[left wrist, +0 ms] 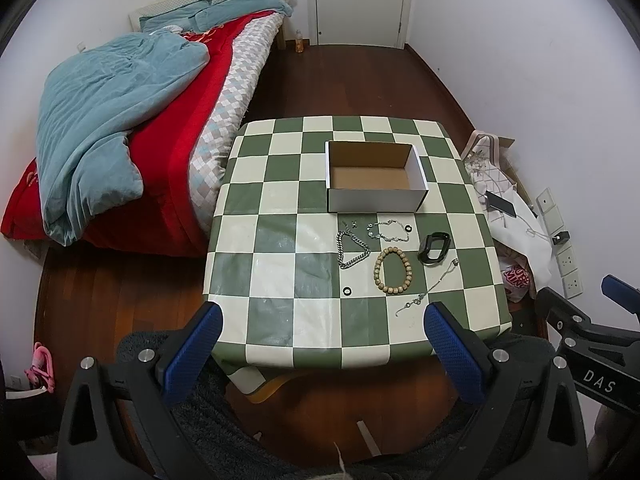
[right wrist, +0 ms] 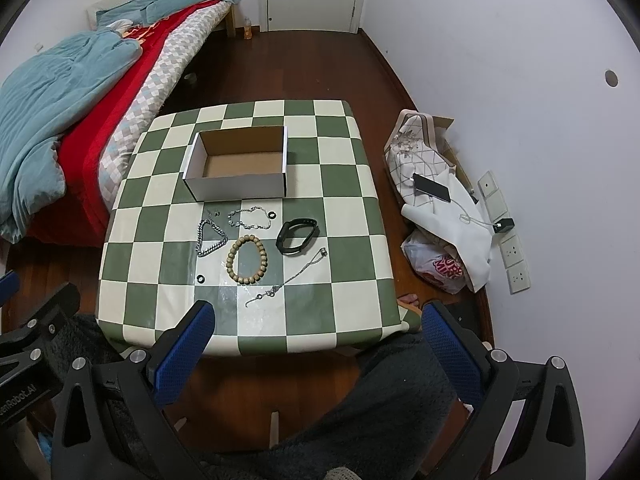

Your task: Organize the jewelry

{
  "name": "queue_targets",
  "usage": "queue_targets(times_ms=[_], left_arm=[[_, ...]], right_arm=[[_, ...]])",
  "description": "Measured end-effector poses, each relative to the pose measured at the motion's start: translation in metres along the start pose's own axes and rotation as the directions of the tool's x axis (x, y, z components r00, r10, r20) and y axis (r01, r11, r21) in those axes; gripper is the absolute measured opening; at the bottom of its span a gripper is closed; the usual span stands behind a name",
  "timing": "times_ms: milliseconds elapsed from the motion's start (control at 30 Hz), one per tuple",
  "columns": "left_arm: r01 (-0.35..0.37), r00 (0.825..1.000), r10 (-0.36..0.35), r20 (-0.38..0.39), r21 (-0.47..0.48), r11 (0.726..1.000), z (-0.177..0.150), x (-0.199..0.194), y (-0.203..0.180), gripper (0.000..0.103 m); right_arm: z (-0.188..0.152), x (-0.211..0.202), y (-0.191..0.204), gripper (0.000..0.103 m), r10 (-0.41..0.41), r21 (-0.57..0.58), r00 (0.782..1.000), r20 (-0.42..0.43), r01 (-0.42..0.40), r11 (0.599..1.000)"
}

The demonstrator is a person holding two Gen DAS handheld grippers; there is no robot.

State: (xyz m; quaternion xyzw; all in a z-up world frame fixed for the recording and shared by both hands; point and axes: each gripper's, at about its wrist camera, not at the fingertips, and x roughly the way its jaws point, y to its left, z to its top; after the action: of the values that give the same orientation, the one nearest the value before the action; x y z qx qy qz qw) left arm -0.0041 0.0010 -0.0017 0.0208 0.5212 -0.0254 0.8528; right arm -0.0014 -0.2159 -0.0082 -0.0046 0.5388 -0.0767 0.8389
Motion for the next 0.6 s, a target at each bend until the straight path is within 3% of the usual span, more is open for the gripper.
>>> queue_targets(times_ms=[600], left_arm=[[0.002, 1.0, -0.002, 0.001, 0.0, 1.0, 0.0018, -0.0041, -0.0014, 0.103]], right_arm=[[0.0009, -0.0014, 0.0, 0.103, -0.002, -0.003, 1.0, 0.005, 0.002, 1.0]])
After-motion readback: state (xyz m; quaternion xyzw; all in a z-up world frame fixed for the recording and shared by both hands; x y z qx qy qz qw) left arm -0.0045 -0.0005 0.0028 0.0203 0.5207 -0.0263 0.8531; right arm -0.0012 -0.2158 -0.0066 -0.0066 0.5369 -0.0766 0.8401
